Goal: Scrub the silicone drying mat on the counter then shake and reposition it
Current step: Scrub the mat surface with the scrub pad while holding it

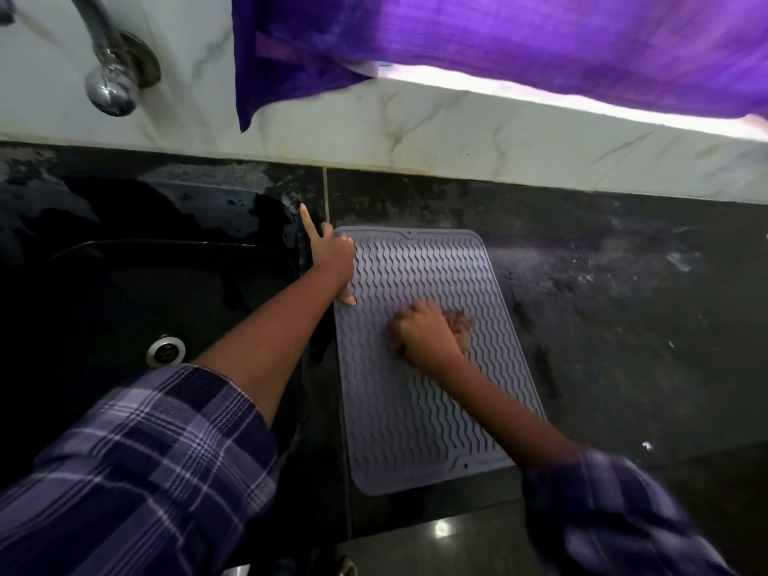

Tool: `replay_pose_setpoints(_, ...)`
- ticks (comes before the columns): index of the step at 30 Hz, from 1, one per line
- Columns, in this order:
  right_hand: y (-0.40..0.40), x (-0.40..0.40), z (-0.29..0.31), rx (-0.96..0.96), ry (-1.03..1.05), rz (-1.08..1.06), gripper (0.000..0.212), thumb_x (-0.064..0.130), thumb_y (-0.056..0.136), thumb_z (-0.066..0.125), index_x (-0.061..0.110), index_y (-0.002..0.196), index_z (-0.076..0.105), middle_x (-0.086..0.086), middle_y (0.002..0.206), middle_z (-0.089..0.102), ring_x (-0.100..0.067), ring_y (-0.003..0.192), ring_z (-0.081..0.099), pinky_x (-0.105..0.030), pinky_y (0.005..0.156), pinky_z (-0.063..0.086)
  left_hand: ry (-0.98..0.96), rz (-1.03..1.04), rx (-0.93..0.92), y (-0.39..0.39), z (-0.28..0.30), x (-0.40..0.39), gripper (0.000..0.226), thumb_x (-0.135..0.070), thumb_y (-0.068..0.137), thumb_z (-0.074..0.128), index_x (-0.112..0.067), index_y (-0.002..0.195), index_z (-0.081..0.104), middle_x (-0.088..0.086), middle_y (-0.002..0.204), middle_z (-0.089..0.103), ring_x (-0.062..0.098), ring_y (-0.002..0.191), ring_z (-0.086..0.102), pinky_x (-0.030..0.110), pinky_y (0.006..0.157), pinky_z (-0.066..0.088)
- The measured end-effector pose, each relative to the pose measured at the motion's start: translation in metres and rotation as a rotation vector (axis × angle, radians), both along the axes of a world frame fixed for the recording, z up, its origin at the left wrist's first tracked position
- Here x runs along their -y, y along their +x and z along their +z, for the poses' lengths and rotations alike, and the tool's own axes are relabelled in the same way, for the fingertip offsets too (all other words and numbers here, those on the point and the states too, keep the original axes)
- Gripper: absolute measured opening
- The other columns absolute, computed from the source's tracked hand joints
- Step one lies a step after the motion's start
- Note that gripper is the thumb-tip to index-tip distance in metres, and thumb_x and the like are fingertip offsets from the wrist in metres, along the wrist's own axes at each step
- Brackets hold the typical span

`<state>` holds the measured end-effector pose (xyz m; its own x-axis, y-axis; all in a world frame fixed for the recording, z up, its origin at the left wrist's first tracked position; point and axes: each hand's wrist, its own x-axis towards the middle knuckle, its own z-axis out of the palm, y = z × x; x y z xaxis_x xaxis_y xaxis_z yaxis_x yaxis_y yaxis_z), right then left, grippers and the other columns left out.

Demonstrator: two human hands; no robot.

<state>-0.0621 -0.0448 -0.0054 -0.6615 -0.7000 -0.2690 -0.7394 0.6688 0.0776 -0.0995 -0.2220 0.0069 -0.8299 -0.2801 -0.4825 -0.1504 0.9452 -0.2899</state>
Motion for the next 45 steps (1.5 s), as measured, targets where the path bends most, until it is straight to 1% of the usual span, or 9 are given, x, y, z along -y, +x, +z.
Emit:
replay_pose_setpoints(5,0.002,-0.025,0.023,0.295,0.053,-0.077,0.024,0.010,0.087,0.059,0.012,0.109,0.068,-0.008,0.115,0.067,-0.021,0.104,0.062,-0.034,0.093,0.050,0.021,0.002,-0.070,0.005,-0.001,-0.001,0.093,-0.070,0.065,0.070,-0.020,0.139,0.044,0.004,0.141,0.045,0.035,0.142,0.020,0.075,0.106,-0.008)
replay_pose_setpoints(13,-0.015,0.012,-0.005,0.042,-0.213,-0.222,0.022,0.013,0.091,0.053,0.010,0.105,0.069,-0.007,0.115,0.067,-0.023,0.107,0.056,-0.032,0.102,0.037,-0.018,0.008,-0.197,0.026,-0.007,-0.009,0.086,-0.069,0.068,0.068,-0.023,0.138,0.048,0.000,0.141,0.046,0.032,0.139,0.028,0.074,0.107,-0.004)
replay_pose_setpoints(17,0.070,-0.064,-0.007,0.244,-0.200,-0.212,0.020,0.005,0.086,0.057,0.007,0.100,0.070,-0.006,0.096,0.070,-0.017,0.088,0.061,-0.031,0.077,0.049,-0.014,0.016,-0.236,0.034,-0.005,-0.013,0.077,-0.065,0.071,0.069,-0.022,0.132,0.053,0.000,0.132,0.052,0.031,0.135,0.033,0.074,0.109,-0.002)
replay_pose_setpoints(21,0.068,-0.086,0.026,0.452,-0.070,-0.083,0.023,0.002,0.087,0.055,0.009,0.104,0.069,-0.005,0.114,0.069,-0.016,0.108,0.063,-0.031,0.099,0.050,0.062,-0.019,-0.215,0.051,0.002,-0.022,0.071,-0.059,0.072,0.071,-0.020,0.128,0.055,0.005,0.134,0.052,0.030,0.141,0.026,0.076,0.107,-0.001)
replay_pose_setpoints(25,0.009,-0.040,0.032,0.276,-0.286,-0.236,0.027,-0.001,0.088,0.053,0.005,0.108,0.070,-0.007,0.118,0.069,-0.018,0.113,0.063,-0.031,0.105,0.046,0.241,-0.033,-0.019,0.070,0.007,-0.045,0.087,-0.065,0.061,0.075,-0.023,0.133,0.051,0.008,0.150,0.037,0.033,0.147,0.009,0.078,0.101,-0.011)
replay_pose_setpoints(30,0.067,-0.065,-0.010,0.090,-0.347,-0.273,0.026,0.014,0.093,0.049,0.011,0.113,0.065,-0.006,0.122,0.063,-0.022,0.117,0.050,-0.024,0.099,0.032,0.084,-0.118,-0.020,0.092,-0.003,-0.069,0.106,-0.068,0.057,0.076,-0.020,0.144,0.039,0.001,0.151,0.034,0.034,0.147,0.011,0.078,0.104,-0.005)
replay_pose_setpoints(34,0.135,-0.132,-0.008,0.224,-0.326,-0.102,0.026,0.010,0.085,0.059,0.017,0.107,0.070,-0.001,0.117,0.067,-0.021,0.114,0.051,-0.030,0.097,0.040,0.039,-0.129,-0.028,0.095,-0.001,-0.070,0.105,-0.071,0.058,0.073,-0.022,0.145,0.038,-0.001,0.152,0.033,0.035,0.147,0.010,0.077,0.105,-0.005)
replay_pose_setpoints(38,0.090,-0.102,0.016,0.469,-0.152,-0.148,0.022,0.006,0.086,0.058,0.016,0.098,0.073,0.000,0.109,0.072,-0.013,0.100,0.066,-0.023,0.091,0.050,-0.018,-0.075,-0.068,0.104,-0.001,-0.080,0.101,-0.065,0.062,0.075,-0.021,0.145,0.037,0.003,0.151,0.035,0.035,0.148,0.008,0.076,0.106,-0.005)
replay_pose_setpoints(45,0.141,-0.087,-0.018,0.262,-0.232,-0.042,0.030,0.000,0.085,0.055,0.006,0.112,0.066,-0.014,0.125,0.056,-0.025,0.117,0.049,-0.027,0.096,0.040,-0.015,0.039,-0.179,0.120,-0.008,-0.088,0.085,-0.060,0.070,0.073,-0.019,0.138,0.044,0.002,0.142,0.042,0.035,0.144,0.017,0.076,0.107,0.000)
